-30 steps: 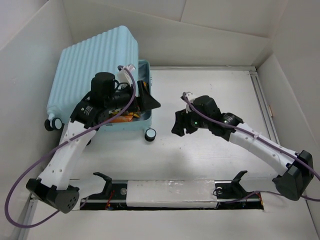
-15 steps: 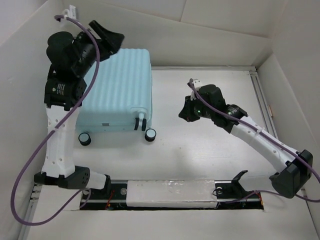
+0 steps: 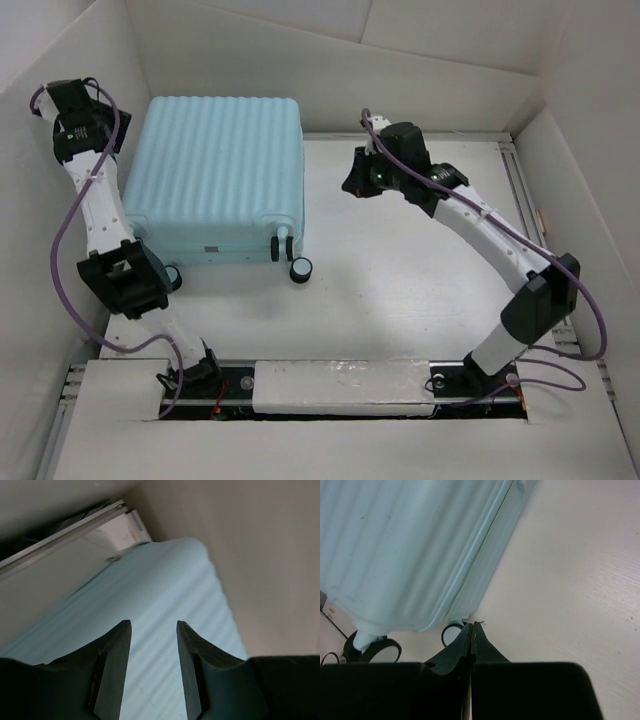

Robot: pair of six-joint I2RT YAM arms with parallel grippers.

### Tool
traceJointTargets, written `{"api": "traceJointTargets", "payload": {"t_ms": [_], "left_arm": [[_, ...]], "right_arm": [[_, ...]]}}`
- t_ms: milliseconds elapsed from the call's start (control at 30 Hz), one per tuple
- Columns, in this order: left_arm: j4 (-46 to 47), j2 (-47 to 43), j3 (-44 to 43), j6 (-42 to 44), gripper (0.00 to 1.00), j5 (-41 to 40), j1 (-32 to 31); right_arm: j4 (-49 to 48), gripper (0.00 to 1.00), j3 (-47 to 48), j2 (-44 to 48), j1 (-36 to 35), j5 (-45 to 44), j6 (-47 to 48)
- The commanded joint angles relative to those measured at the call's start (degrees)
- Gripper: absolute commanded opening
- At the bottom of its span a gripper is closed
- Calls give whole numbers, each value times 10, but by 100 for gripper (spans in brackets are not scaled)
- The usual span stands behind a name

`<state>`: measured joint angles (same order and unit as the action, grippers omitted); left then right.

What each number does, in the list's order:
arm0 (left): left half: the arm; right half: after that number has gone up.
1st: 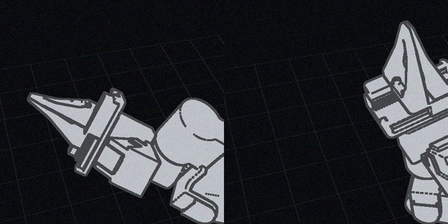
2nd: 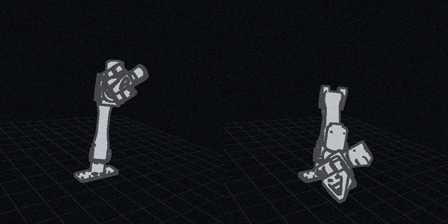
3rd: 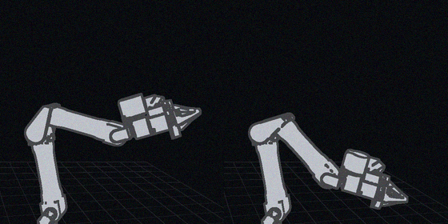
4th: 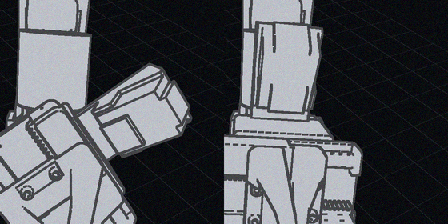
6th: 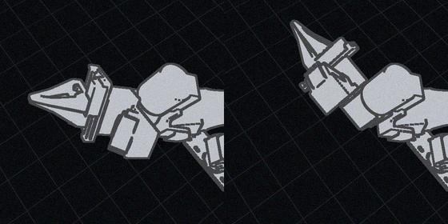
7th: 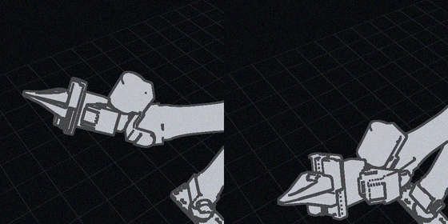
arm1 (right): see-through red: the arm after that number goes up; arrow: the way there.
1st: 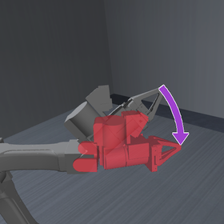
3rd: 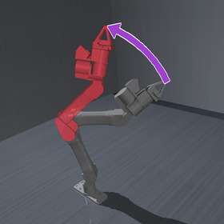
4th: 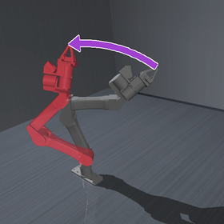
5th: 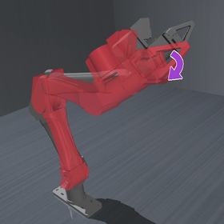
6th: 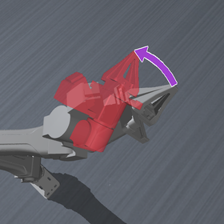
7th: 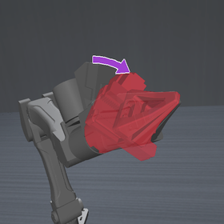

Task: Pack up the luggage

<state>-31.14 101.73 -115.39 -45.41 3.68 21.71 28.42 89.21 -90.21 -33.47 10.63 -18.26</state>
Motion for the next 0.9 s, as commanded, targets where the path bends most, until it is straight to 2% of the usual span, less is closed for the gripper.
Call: {"api": "traceJointTargets", "payload": {"t_ms": [0,133,233,367,467,500,600,667,700,867], "left_arm": [[-37,19,-48,0,37,9,27],[-109,89,-127,31,37,21,39],[-129,110,-107,51,35,14,39],[-93,88,7,57,33,23,29],[-52,64,65,69,30,37,-17],[-35,36,119,69,30,37,-51],[41,-16,246,69,30,49,-95],[90,-61,305,60,28,81,-126],[90,-70,322,60,28,91,-134],[122,-142,414,48,28,134,-221]], "right_arm": [[-21,0,64,-45,12,11,-8],[-35,0,130,-136,17,17,-13],[-35,0,183,-186,23,0,-25],[-63,0,205,-241,23,-14,-48],[-79,0,230,-268,6,-14,-54],[-79,0,243,-290,6,-21,-54],[-65,0,266,-307,-8,-21,-54],[-78,0,236,-287,-13,-21,-54],[-83,0,188,-272,-13,-14,-54],[-121,0,-9,-95,0,-39,-45]]}}
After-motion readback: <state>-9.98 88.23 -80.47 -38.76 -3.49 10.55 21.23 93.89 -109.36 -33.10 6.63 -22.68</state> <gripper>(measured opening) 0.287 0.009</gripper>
